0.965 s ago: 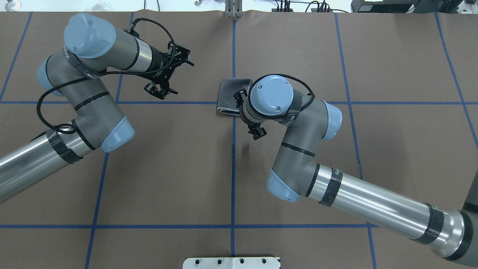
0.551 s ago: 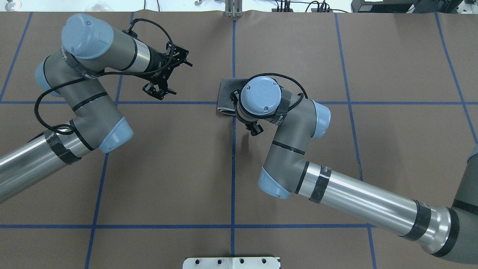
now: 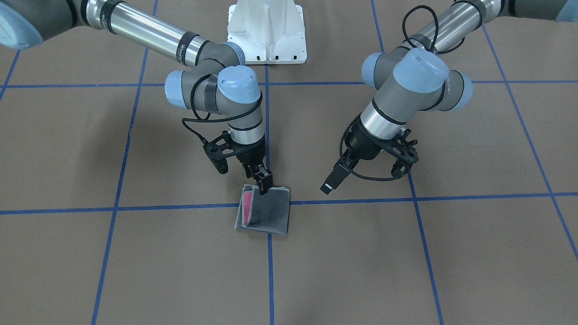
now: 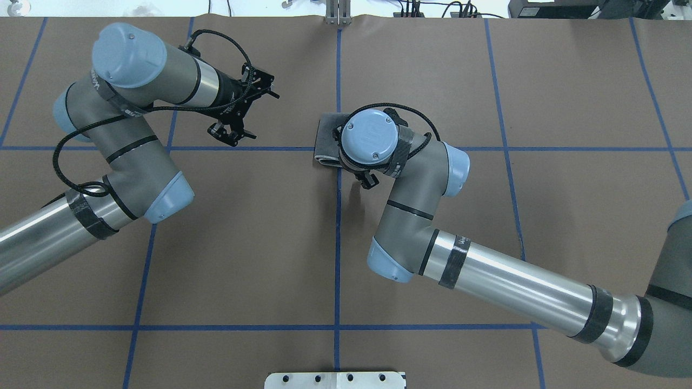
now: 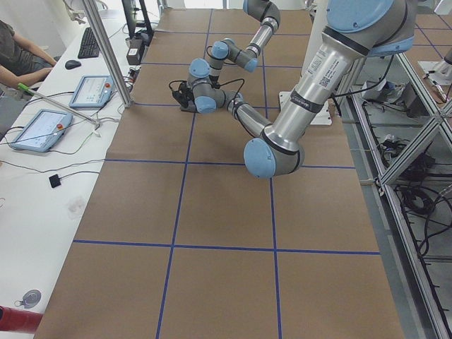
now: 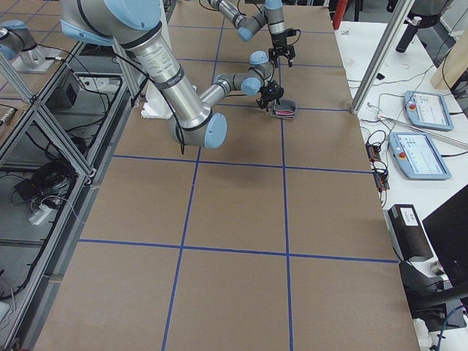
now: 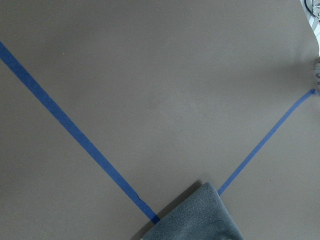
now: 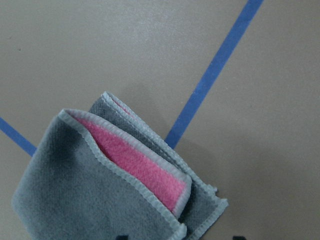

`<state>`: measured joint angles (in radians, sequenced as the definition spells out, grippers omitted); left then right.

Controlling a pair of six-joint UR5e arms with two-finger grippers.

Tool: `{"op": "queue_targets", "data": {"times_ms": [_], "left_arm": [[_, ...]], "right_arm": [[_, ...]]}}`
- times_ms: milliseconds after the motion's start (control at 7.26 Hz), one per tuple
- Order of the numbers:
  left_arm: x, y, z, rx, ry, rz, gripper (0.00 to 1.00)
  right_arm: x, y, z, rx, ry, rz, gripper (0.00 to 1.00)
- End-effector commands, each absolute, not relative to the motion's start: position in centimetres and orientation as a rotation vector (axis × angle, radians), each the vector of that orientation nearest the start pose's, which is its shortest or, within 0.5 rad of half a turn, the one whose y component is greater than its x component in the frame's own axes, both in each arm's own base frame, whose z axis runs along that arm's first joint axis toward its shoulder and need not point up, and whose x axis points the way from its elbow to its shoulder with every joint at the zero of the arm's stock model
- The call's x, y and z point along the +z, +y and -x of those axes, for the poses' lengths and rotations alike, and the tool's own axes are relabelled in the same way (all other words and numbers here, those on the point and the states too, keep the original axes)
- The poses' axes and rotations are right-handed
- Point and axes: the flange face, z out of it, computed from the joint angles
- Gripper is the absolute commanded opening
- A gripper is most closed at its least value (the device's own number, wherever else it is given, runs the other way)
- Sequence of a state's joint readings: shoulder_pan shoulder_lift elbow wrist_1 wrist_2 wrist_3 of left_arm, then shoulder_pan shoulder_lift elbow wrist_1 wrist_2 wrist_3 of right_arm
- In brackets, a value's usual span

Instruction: Fold towel twice with both arms

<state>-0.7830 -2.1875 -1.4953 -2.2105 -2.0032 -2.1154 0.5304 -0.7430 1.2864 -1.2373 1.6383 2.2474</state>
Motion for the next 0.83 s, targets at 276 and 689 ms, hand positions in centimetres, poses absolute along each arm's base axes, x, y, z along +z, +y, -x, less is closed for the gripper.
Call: {"op": "queue_targets", "data": {"times_ms": [276,689], "left_arm": [[25.28,-56.06,-43.82,-0.901,1.236,0.25,1.0],[25.35,-56.1,-43.84,-0.903,1.235,0.249,1.0]], "right_arm": [[23.67,-51.03,61.84,1.106,-0.912,0.133,0.35],[23.38,-51.04,61.66,1.098,-0.918,0.13,0.0]]}}
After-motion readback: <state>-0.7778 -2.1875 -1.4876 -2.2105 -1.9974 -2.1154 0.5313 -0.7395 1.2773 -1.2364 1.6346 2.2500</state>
